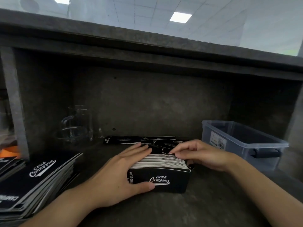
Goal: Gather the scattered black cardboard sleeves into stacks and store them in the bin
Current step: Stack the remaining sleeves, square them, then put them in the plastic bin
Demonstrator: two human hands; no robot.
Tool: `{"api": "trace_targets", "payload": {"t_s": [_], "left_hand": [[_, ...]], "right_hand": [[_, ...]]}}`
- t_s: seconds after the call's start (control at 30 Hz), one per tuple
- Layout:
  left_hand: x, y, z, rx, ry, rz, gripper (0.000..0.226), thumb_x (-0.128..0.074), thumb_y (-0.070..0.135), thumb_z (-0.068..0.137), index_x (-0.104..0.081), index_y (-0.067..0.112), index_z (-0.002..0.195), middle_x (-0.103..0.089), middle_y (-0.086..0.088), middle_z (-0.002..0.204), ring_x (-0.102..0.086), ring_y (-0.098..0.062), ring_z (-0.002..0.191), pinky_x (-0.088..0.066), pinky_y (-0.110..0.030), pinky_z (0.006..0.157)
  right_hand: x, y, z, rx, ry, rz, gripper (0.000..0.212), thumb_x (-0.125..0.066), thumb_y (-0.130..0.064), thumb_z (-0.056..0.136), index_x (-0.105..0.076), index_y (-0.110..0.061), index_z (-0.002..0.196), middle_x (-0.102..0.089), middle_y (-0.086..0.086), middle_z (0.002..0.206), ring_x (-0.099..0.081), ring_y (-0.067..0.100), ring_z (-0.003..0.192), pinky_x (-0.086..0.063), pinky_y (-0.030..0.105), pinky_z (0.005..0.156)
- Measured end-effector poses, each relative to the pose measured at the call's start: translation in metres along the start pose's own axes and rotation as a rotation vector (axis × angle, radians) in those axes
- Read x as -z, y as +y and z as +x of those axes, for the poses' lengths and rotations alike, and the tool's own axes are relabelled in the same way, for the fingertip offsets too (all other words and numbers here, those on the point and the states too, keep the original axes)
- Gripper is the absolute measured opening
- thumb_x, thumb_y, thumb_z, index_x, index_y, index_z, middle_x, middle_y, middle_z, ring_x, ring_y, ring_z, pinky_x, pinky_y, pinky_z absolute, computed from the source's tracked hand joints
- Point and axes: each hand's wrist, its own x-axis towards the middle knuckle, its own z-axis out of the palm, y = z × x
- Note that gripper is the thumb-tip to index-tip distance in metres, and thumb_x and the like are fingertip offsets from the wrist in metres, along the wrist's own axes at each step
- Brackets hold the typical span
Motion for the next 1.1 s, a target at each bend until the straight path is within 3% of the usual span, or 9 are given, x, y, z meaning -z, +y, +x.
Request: {"api": "trace_targets", "payload": {"t_s": [0.2,0.37,0.53,0.63,0.7,0.8,0.87,0.97,1.1], "left_hand": [[-0.001,-0.002,0.0,-0.013,0.011,-0.01,0.091,-0.069,0.073,0.076,-0.026,0.05,0.153,-0.012,0.043,0.155,-0.001,0.029,0.14,-0.002,0.0,0.114],[0.0,-0.001,-0.003,-0.001,0.003,-0.028,0.086,-0.067,0.075,0.076,-0.026,0.06,0.149,-0.011,0.047,0.154,-0.004,0.03,0.138,-0.005,0.0,0.111],[0.0,0.0,-0.004,-0.001,-0.003,-0.045,0.085,-0.066,0.077,0.076,-0.025,0.06,0.149,-0.007,0.05,0.152,-0.007,0.028,0.139,-0.013,-0.01,0.118],[0.001,0.003,-0.006,-0.003,0.012,-0.069,0.086,-0.068,0.076,0.076,-0.019,0.069,0.146,-0.025,0.04,0.152,-0.02,0.018,0.143,-0.023,-0.023,0.123],[0.004,0.008,-0.006,-0.01,0.013,-0.118,0.085,-0.071,0.069,0.077,-0.018,0.073,0.143,-0.034,0.04,0.147,-0.03,0.018,0.138,-0.029,-0.018,0.118],[0.012,0.013,-0.004,-0.008,0.071,-0.116,0.075,-0.072,0.063,0.077,-0.03,0.074,0.138,-0.044,0.044,0.131,-0.04,0.024,0.124,-0.031,-0.002,0.104],[0.017,0.009,-0.003,0.029,0.133,-0.114,0.07,-0.075,0.061,0.076,-0.04,0.069,0.136,-0.05,0.041,0.124,-0.045,0.023,0.117,-0.037,-0.004,0.1],[0.019,0.003,-0.005,0.104,0.085,-0.118,0.066,-0.081,0.054,0.076,-0.052,0.059,0.134,-0.055,0.035,0.121,-0.053,0.016,0.114,-0.045,-0.016,0.102],[0.021,0.001,-0.004,0.138,0.006,-0.156,0.068,-0.087,0.049,0.072,-0.054,0.058,0.131,-0.057,0.035,0.124,-0.056,0.013,0.114,-0.046,-0.023,0.105]], "right_hand": [[0.002,-0.006,-0.002,0.071,0.148,-0.169,0.022,-0.066,-0.023,0.095,-0.078,-0.012,0.111,-0.078,0.004,0.11,-0.072,0.017,0.103,-0.058,0.026,0.082],[0.017,0.001,0.0,0.005,0.458,0.014,0.015,-0.065,-0.018,0.098,-0.076,-0.014,0.107,-0.078,0.007,0.1,-0.069,0.01,0.072,-0.052,0.022,0.056],[-0.009,0.004,0.008,-0.302,0.191,0.137,0.018,-0.061,-0.019,0.101,-0.073,-0.007,0.108,-0.059,-0.003,0.066,-0.039,0.004,0.046,-0.033,0.017,0.042],[-0.023,-0.001,0.008,-0.351,0.073,0.071,0.036,-0.051,-0.047,0.103,-0.073,-0.018,0.097,-0.049,-0.007,0.057,-0.028,0.005,0.046,-0.021,0.017,0.041],[-0.021,-0.001,0.009,-0.341,0.136,-0.047,0.051,-0.045,-0.064,0.098,-0.064,-0.023,0.075,-0.036,-0.006,0.055,-0.026,0.008,0.046,-0.018,0.019,0.043],[-0.004,0.007,0.01,-0.194,0.376,-0.341,0.05,-0.051,-0.061,0.095,-0.069,-0.017,0.084,-0.054,-0.004,0.064,-0.048,0.01,0.056,-0.039,0.022,0.052],[0.008,0.015,0.007,-0.097,0.385,-0.538,0.03,-0.063,-0.052,0.093,-0.073,-0.027,0.106,-0.071,-0.009,0.096,-0.066,0.007,0.087,-0.056,0.028,0.079],[0.009,0.02,0.003,-0.156,0.163,-0.746,0.061,-0.071,-0.06,0.084,-0.056,-0.035,0.137,-0.054,-0.018,0.135,-0.052,0.003,0.124,-0.045,0.022,0.104],[0.007,0.018,0.006,-0.132,0.104,-0.681,0.072,-0.079,-0.055,0.08,-0.05,-0.038,0.143,-0.052,-0.02,0.139,-0.052,0.001,0.124,-0.046,0.018,0.098]]}}
